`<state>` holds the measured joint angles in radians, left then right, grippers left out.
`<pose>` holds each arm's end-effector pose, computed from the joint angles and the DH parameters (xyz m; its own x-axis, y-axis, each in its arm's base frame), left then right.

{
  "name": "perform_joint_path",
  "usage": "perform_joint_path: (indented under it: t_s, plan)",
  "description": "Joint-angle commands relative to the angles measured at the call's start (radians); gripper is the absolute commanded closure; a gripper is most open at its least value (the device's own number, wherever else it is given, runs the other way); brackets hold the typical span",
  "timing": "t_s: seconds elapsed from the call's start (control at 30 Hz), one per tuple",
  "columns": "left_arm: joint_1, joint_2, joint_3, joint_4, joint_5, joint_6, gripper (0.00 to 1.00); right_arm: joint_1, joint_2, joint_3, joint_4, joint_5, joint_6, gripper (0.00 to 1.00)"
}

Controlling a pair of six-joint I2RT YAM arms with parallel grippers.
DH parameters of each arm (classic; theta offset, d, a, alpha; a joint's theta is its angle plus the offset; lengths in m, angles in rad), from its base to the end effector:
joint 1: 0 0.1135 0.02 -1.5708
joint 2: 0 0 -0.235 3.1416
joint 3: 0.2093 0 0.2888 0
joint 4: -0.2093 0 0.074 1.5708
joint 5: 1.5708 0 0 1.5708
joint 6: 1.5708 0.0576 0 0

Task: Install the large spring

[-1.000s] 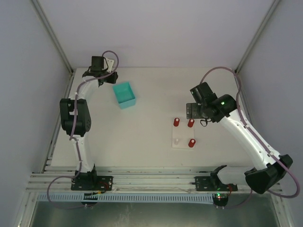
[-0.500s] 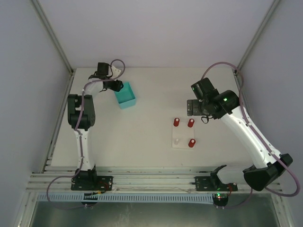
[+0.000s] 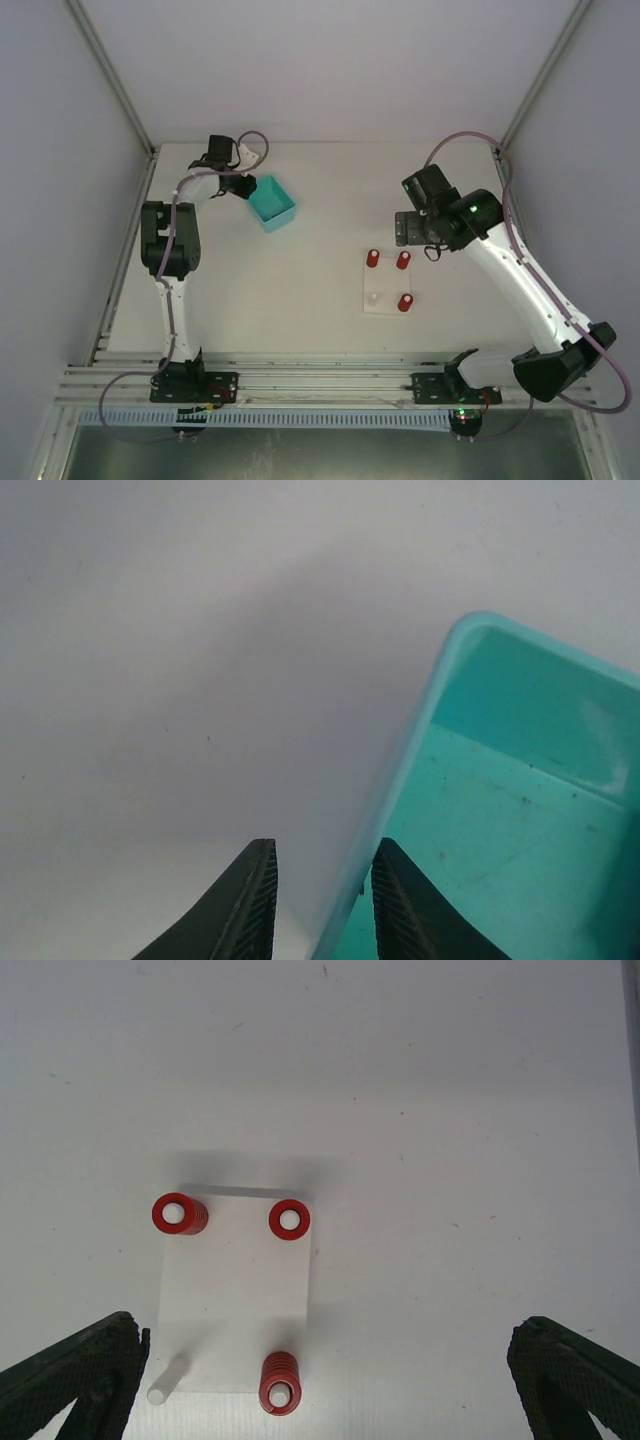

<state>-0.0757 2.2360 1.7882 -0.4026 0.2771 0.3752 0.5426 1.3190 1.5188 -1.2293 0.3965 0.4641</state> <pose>0.5283 -0.0559 0.1329 -0.6047 0.3994 -0.6891 0.5097 0.8588 0.0504 0.2615 0.1317 0.3470 -0.7932 0.0039 -0.6089 0.0550 0.9963 -0.0653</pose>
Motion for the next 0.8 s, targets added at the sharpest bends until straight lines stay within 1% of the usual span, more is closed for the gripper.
perform_joint_path:
  t_s: [0.0,0.13,0.33,0.43,0.5,0.53,0.57,0.73,0.77]
  plan:
    - [-0.016,-0.072,-0.043,-0.031,-0.052,0.029,0.70,-0.003,0.012,0.015,-0.012,0.009,-0.006,0.01]
    - [-0.025,-0.111,-0.090,-0.031,-0.087,0.031,0.75,-0.003,0.028,0.022,-0.007,0.003,-0.018,0.01]
    - [-0.028,-0.177,-0.182,0.010,-0.152,0.005,0.88,-0.003,0.040,0.027,-0.004,-0.003,-0.027,0.01]
    - [-0.029,-0.201,-0.211,0.018,-0.174,-0.012,0.93,-0.003,0.045,0.030,-0.004,-0.005,-0.031,0.01]
    - [-0.029,-0.215,-0.232,0.020,-0.177,-0.022,0.93,-0.003,0.049,0.032,-0.004,-0.006,-0.031,0.01]
    - [-0.030,-0.221,-0.241,0.022,-0.176,-0.026,0.96,-0.003,0.050,0.032,-0.004,-0.007,-0.031,0.01]
    - [-0.031,-0.229,-0.252,0.022,-0.176,-0.032,0.98,-0.003,0.052,0.033,-0.003,-0.008,-0.031,0.01]
    - [-0.034,-0.264,-0.303,0.040,-0.198,-0.050,0.97,-0.003,0.062,0.037,0.001,-0.013,-0.029,0.01]
    - [-0.034,-0.265,-0.303,0.041,-0.205,-0.055,0.90,-0.003,0.063,0.038,0.002,-0.016,-0.028,0.01]
